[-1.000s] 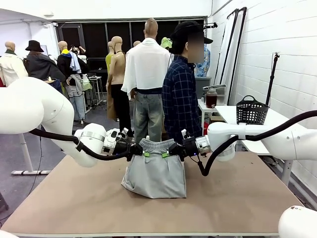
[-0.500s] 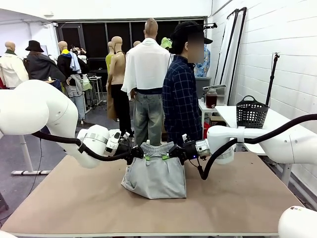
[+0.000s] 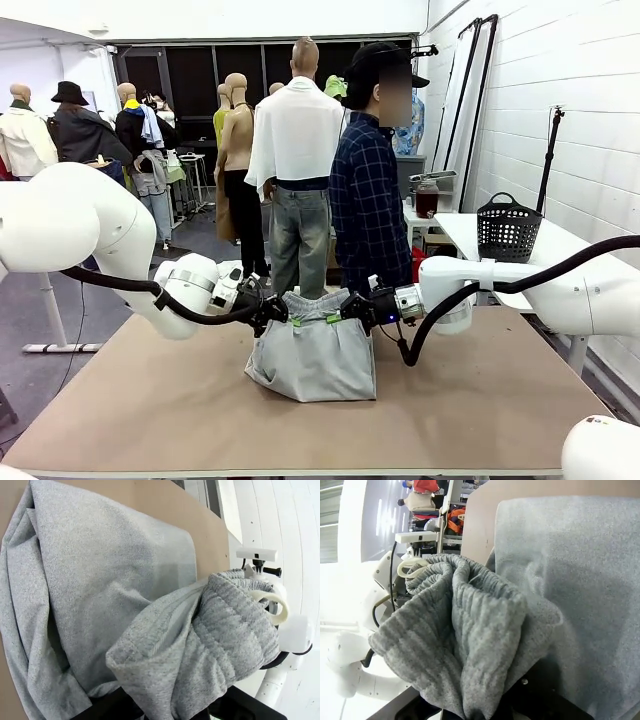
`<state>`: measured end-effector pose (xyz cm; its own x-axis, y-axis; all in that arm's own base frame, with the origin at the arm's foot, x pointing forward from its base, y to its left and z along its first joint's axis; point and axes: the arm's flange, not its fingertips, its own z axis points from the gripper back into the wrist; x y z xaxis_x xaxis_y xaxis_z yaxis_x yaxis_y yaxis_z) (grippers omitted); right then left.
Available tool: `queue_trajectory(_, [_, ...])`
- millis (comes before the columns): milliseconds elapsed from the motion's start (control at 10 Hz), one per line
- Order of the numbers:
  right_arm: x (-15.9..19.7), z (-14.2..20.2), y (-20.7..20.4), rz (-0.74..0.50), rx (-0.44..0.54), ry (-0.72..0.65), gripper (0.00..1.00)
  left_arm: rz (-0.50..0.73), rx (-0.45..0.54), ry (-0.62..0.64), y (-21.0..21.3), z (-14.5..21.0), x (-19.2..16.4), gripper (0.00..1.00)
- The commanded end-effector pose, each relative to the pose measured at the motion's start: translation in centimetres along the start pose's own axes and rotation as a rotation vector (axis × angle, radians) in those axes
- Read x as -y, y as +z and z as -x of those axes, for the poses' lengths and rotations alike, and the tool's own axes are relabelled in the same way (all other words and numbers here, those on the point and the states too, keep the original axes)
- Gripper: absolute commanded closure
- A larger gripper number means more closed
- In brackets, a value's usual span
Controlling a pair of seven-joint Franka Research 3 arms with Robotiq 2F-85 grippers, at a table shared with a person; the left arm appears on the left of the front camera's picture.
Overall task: Fold the training pants.
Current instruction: Fold the Training pants in half.
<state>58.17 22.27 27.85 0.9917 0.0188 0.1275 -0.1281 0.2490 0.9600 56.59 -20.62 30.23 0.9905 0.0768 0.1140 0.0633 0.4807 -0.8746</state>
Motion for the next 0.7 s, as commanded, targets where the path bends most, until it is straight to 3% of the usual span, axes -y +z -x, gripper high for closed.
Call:
queue_trajectory(0, [0.3,-1.2,1.5,0.01,0.046,-0.038,1.0,-0.029,0.0,0.014,1.3,-0.8,-1.3,1.0])
queue_trajectory(600, [1.8,-2.9,1.5,0.015,0.082,-0.079,1.0,-0.029,0.039,0.044,0.4,-3.3,-2.1,1.0])
